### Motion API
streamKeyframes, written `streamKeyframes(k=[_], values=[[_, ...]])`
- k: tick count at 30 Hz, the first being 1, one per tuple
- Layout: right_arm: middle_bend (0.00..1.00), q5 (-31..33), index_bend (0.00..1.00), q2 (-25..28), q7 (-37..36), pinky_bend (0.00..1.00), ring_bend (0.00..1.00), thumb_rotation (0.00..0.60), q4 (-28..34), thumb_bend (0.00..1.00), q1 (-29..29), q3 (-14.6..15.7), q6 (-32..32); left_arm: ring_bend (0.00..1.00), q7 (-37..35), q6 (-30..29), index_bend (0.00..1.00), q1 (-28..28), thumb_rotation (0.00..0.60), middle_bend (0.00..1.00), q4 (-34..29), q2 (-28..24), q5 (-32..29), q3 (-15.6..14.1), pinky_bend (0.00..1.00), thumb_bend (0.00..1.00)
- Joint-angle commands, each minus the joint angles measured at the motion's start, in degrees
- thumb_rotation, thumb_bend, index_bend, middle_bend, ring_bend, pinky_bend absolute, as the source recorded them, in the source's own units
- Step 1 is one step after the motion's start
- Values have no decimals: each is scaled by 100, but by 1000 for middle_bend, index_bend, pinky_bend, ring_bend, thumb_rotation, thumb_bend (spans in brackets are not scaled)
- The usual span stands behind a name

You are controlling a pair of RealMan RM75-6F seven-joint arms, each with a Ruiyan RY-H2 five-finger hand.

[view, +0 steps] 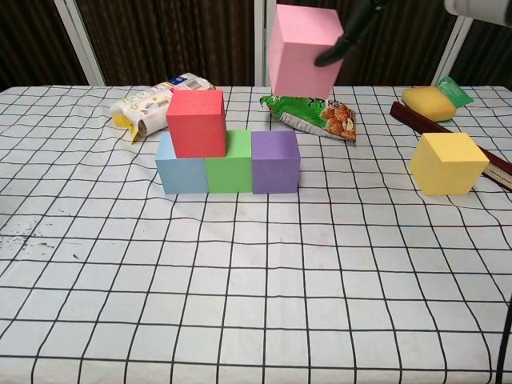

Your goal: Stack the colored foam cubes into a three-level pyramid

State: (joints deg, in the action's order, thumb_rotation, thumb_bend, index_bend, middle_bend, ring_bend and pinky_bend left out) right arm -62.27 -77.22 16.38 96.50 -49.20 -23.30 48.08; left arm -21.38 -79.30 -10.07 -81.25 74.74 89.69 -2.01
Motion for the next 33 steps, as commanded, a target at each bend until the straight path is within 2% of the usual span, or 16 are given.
streamKeyframes(k=[1, 5, 16, 23, 30, 33], values=[[534, 741, 0, -304, 352, 0, 102, 600, -213, 151, -554, -228, -291, 27, -31, -11, 112, 3, 600, 159, 2, -9, 12, -2, 11, 0], [533, 1371, 0, -491, 741, 0, 101, 600, -313, 152, -1052, -223, -300, 28, -110, -41, 112, 7, 600, 159, 27, -22, 31, 3, 11, 0], [533, 2255, 0, -716, 1322, 0, 101, 600, -359, 152, -1803, -49, -48, 27, -307, -66, 112, 25, 600, 159, 114, -42, 27, 6, 11, 0], [528, 2958, 0, -982, 1503, 0, 101, 600, -627, 133, -2238, 53, -11, 27, -394, -76, 112, 32, 600, 159, 157, -40, 26, 10, 11, 0], [514, 3208, 0, -1157, 1481, 0, 101, 600, -857, 124, -2482, 97, 43, 27, -517, -86, 112, 60, 600, 159, 236, -46, -17, 22, 11, 0], [478, 3254, 0, -1205, 1417, 0, 101, 600, -916, 116, -2538, 93, 54, 28, -558, -102, 112, 68, 600, 159, 266, -46, -18, 28, 11, 0]])
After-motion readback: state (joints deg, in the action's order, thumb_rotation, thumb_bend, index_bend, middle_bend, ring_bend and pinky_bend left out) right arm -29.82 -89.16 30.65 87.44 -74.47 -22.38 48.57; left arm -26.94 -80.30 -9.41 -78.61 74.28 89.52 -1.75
